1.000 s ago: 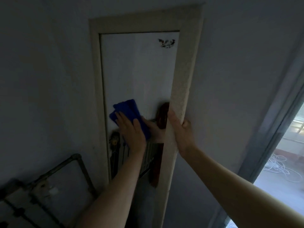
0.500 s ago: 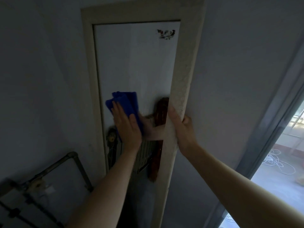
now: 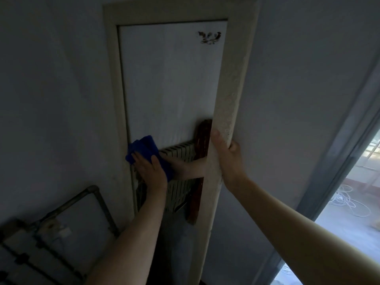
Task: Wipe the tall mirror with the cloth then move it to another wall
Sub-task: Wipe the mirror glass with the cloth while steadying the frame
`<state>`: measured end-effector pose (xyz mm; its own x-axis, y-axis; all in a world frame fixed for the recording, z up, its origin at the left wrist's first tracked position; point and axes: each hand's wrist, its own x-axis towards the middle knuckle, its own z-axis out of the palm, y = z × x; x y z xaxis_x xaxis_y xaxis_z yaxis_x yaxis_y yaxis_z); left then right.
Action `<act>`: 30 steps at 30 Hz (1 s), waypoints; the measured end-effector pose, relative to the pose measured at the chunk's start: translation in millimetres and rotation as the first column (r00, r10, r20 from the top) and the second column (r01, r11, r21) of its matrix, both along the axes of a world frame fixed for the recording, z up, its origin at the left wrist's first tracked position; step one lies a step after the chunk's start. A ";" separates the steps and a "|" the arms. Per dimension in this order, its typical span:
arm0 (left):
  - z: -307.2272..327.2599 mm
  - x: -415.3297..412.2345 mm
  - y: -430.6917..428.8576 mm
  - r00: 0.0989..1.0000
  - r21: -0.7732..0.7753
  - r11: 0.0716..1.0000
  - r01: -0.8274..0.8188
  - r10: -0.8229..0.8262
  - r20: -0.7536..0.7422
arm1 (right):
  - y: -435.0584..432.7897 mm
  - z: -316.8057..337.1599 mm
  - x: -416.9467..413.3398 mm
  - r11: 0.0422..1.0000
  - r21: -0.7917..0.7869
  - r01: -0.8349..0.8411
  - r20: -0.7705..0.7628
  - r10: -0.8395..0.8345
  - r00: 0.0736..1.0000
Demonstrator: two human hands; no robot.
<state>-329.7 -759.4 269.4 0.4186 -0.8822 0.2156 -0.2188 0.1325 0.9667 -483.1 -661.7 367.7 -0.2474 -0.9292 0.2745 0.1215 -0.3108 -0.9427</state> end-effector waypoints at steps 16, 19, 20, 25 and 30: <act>-0.8 -79.4 89.5 0.917 -0.348 0.880 0.323 -0.201 0.344 | 11.3 -60.8 10.1 0.996 0.092 0.006 0.081 -0.014 0.997; -7.6 -73.1 76.9 0.918 -0.356 0.887 0.293 -0.156 0.365 | 11.1 -60.2 8.6 0.995 0.095 0.008 0.065 -0.014 0.998; -10.2 -67.5 69.5 0.931 -0.350 0.898 0.267 -0.147 0.334 | 11.5 -60.7 7.9 0.995 0.103 -0.003 0.057 -0.003 0.998; -18.7 -20.0 20.7 0.997 -0.113 0.991 0.072 -0.071 0.018 | 9.7 -63.3 4.1 0.990 0.138 0.000 0.024 -0.004 1.000; -9.1 -38.5 38.9 0.996 -0.054 0.996 0.073 -0.076 -0.055 | 8.9 -66.1 1.2 0.990 0.129 -0.050 0.012 0.049 0.999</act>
